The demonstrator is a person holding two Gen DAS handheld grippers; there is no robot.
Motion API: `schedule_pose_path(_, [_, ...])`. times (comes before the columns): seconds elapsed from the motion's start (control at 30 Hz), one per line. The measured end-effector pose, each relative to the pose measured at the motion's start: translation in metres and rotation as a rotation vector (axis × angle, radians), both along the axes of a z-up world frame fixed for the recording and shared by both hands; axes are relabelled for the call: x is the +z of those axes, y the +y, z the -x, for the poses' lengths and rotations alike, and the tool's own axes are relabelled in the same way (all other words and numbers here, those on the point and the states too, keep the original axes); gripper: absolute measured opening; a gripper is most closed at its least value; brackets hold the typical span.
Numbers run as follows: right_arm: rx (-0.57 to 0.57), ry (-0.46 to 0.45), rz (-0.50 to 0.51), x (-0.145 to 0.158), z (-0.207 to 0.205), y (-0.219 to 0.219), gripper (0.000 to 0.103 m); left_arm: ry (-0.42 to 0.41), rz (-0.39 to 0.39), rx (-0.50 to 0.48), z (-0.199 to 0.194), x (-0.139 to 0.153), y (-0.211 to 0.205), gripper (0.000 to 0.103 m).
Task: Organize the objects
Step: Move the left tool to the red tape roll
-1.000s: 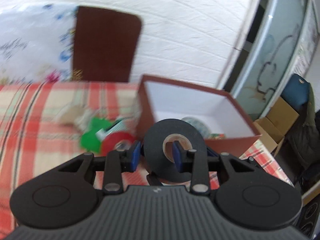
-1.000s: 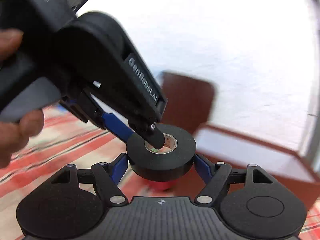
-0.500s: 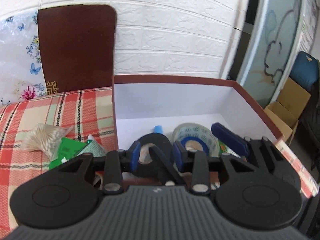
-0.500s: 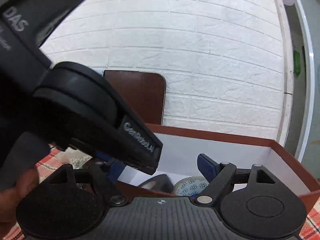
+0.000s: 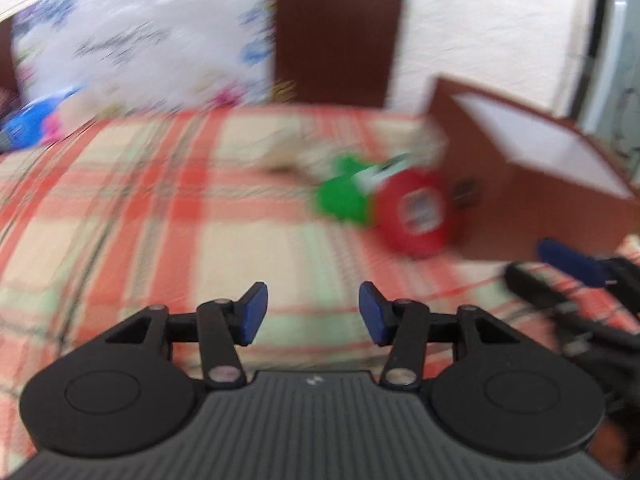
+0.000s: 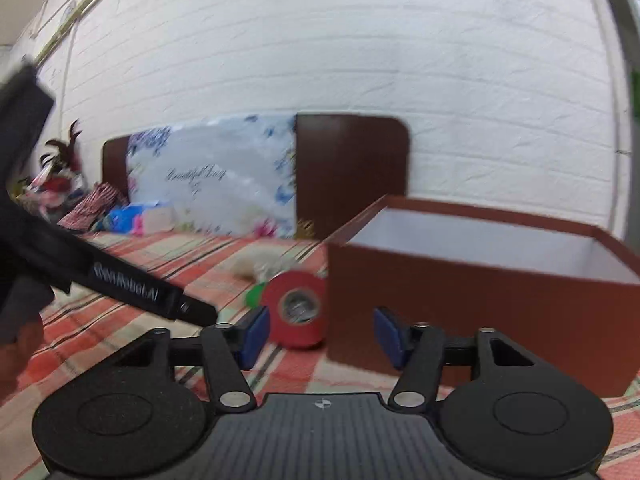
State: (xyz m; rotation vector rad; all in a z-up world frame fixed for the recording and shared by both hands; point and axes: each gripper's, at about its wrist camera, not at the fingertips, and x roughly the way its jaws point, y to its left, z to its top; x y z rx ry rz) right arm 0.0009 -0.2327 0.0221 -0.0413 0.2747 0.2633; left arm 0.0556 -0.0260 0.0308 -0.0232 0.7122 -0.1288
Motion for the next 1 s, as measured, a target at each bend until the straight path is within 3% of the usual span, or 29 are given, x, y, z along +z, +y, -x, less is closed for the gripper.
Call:
schedule_pose_path(0.07, [0.044, 0.068, 0.015, -0.001, 0.0, 0.013, 0.035, -0.013, -0.022, 0.064, -0.001, -0.017, 0.03, 0.052])
schedule_pose_path(0.17, [0.084, 0.106, 0.08, -0.006, -0.014, 0.034, 0.032, -0.133, -0.1, 0.045, 0.011, -0.032, 0.054, 0.061])
schedule_pose_path(0.23, [0.084, 0.11, 0.123, -0.007, -0.027, 0.053, 0.032, -0.129, -0.031, 0.05, 0.008, -0.032, 0.065, 0.062])
schedule_pose_path(0.33, [0.034, 0.123, 0.198, -0.011, -0.054, 0.072, 0.033, -0.136, -0.053, 0.041, 0.008, -0.032, 0.061, 0.066])
schedule_pose_path(0.53, [-0.044, 0.151, 0.308, -0.02, -0.096, 0.095, 0.039, -0.133, -0.018, 0.025, 0.006, -0.032, 0.062, 0.072])
schedule_pose_path(0.63, [-0.046, 0.188, 0.305, -0.023, -0.107, 0.096, 0.027, -0.13, -0.005, 0.021, 0.004, -0.033, 0.063, 0.073])
schedule_pose_path(0.73, [0.005, 0.171, 0.3, -0.019, -0.094, 0.095, 0.025, -0.13, 0.01, 0.02, 0.004, -0.033, 0.065, 0.074])
schedule_pose_path(0.93, [0.277, 0.207, 0.279, -0.007, -0.017, 0.096, 0.024, -0.128, 0.018, 0.016, 0.004, -0.033, 0.067, 0.075])
schedule_pose_path(1.0, [0.327, 0.205, 0.271, 0.001, 0.002, 0.095, 0.029, -0.128, 0.011, 0.016, 0.004, -0.033, 0.066, 0.075])
